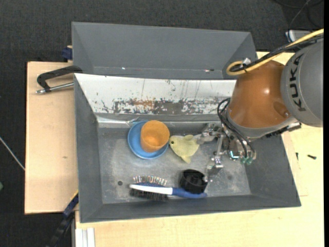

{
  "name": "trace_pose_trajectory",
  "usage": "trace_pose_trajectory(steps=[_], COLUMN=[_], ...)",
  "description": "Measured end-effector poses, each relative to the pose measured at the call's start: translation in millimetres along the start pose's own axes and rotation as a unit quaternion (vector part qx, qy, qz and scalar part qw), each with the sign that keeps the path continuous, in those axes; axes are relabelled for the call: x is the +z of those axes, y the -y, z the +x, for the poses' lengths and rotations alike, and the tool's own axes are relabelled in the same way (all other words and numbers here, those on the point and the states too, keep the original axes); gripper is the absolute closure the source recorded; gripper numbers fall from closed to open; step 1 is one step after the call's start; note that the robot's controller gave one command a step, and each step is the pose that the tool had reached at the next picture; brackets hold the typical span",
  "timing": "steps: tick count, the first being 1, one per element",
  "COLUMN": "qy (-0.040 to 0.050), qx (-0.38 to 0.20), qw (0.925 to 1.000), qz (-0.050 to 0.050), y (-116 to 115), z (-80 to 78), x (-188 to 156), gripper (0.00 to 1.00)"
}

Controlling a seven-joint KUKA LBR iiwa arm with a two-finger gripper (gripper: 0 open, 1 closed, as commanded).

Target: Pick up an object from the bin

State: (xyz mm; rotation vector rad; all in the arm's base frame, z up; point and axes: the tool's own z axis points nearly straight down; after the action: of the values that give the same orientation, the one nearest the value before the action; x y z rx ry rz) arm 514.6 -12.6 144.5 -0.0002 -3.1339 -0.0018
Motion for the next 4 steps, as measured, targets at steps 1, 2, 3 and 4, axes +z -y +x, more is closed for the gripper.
trace_pose_trajectory(steps=[1,2,3,4], qy=[0.0088,0.0088,0.0072,0.0071], qx=[-0.166,-0.117,-0.038,-0.039], qw=[0.9861,0.9931,0.9993,0.9992], qz=[0.001,0.001,0.0,0.0], y=[-31,-13,-32,-14], z=[-83.4,-86.3,-80.7,-84.9], x=[71,41,32,72], gripper=[0.0,0.0,0.0,0.0])
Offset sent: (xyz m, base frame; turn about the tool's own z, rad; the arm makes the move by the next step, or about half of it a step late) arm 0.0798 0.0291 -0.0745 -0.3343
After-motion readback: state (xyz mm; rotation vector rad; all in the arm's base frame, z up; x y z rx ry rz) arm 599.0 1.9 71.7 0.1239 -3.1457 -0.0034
